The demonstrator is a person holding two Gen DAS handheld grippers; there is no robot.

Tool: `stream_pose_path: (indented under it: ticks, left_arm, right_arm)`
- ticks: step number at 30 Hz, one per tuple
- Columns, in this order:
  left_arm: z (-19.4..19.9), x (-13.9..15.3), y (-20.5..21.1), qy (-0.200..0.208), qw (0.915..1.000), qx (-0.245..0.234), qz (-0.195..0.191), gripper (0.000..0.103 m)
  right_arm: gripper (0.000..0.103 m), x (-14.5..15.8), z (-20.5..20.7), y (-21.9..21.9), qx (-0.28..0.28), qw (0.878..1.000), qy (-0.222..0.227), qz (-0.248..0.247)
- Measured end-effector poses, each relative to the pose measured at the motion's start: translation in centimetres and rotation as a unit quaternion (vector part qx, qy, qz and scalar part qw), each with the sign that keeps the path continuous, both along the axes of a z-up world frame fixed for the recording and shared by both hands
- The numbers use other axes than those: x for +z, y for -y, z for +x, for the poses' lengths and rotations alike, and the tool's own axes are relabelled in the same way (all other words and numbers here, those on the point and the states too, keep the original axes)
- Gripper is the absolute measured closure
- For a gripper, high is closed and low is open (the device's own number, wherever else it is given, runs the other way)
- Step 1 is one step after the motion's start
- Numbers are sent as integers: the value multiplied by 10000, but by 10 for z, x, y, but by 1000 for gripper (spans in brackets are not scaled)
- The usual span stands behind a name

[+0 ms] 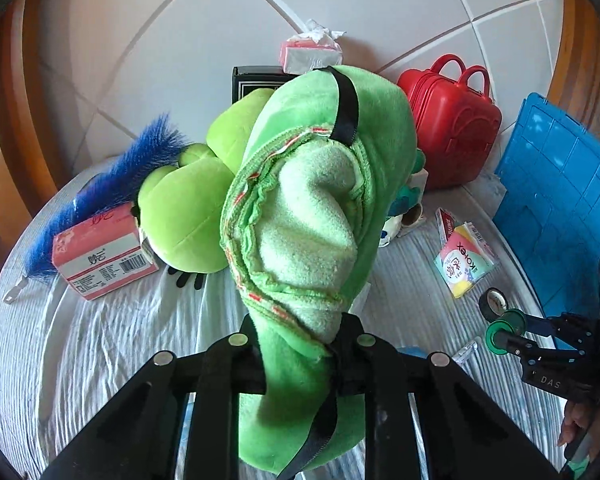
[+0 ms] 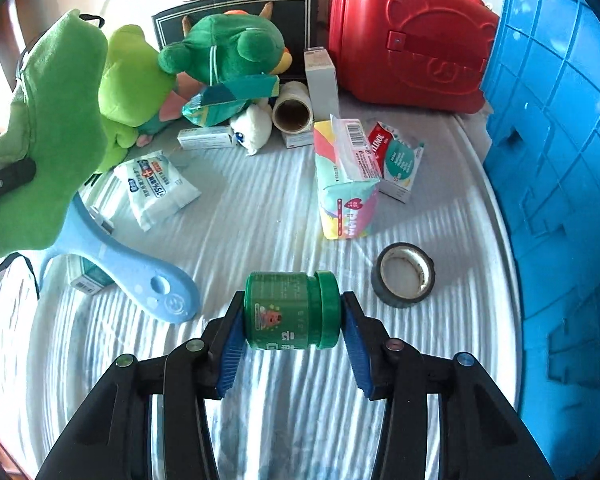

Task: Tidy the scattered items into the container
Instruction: 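Grasp the green plush hat with the left tool while the right tool grasps the green jar, then lift the green plush hat and green jar and carry both over the blue crate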

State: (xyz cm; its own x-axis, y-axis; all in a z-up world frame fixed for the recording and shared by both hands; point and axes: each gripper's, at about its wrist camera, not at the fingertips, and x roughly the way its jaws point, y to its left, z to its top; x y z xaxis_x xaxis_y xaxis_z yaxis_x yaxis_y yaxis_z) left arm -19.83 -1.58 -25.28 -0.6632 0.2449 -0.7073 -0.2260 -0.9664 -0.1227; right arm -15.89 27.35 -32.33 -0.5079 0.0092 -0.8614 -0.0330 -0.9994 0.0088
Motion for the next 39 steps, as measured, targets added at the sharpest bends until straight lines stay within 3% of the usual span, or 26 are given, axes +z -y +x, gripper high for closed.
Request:
stream_pose_path:
  ticks: [15, 39]
  left_arm:
    - [90, 106, 26, -364, 9992, 113, -97, 84]
    - [196, 216, 3, -674, 9970, 367, -17, 84]
  right_arm:
    - [58, 97, 74, 24, 381, 9983, -314, -323]
    - [58, 241, 169, 21, 863, 9882, -1079, -654]
